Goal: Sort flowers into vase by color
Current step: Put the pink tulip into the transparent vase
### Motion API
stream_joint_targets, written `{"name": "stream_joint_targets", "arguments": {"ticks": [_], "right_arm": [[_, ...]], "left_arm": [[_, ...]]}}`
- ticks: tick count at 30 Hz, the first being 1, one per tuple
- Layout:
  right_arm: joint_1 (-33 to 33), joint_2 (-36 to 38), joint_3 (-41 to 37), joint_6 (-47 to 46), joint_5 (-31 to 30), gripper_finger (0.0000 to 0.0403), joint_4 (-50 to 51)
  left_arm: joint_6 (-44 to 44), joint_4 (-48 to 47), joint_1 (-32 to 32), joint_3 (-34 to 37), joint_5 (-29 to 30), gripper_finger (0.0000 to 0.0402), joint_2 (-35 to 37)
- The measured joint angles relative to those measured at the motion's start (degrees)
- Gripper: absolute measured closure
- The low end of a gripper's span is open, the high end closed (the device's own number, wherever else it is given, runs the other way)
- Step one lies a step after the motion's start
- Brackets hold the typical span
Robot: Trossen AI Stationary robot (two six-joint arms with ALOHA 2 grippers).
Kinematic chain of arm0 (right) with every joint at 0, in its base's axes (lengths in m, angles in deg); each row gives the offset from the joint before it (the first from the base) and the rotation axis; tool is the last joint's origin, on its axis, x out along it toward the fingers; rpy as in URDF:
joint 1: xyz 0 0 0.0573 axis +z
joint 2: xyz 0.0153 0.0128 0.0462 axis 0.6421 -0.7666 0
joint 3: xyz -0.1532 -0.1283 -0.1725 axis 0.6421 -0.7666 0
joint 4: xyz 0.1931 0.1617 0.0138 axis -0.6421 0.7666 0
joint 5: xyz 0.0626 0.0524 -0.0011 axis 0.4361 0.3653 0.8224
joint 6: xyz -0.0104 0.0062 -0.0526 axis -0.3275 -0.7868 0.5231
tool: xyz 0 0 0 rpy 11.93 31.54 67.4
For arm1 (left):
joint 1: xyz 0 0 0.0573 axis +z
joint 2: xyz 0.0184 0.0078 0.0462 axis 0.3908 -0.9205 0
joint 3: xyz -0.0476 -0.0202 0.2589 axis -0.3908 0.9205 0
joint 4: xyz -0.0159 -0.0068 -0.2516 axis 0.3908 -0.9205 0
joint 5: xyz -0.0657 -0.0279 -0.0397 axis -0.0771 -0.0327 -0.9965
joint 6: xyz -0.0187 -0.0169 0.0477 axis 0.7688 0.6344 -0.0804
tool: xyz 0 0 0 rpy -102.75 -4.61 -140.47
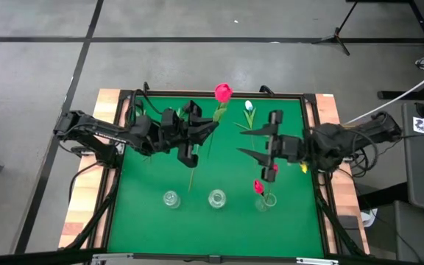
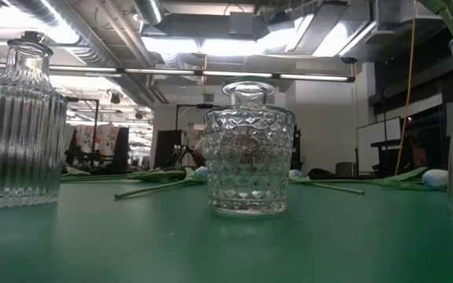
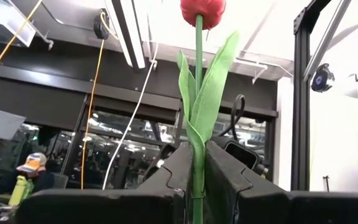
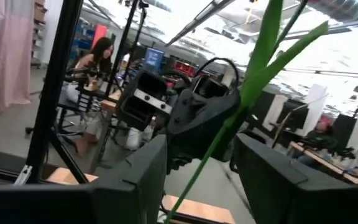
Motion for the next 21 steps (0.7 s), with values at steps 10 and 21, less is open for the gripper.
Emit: {"name": "stream_joint_targets", "arguments": {"ticks": [10, 21], "right_arm": [[-7.33, -4.04, 0.17, -6.33, 10.35, 0.0214, -3.97], [-12.33, -8.4, 0.15, -11.43, 18.01, 0.0214, -8.14]], "left_arm": [[-1.98, -0.58, 0.0, 0.0, -0.07, 0.037, -0.04], [-2.76, -0.67, 0.0, 0.0, -0.07, 0.037, -0.04]]}}
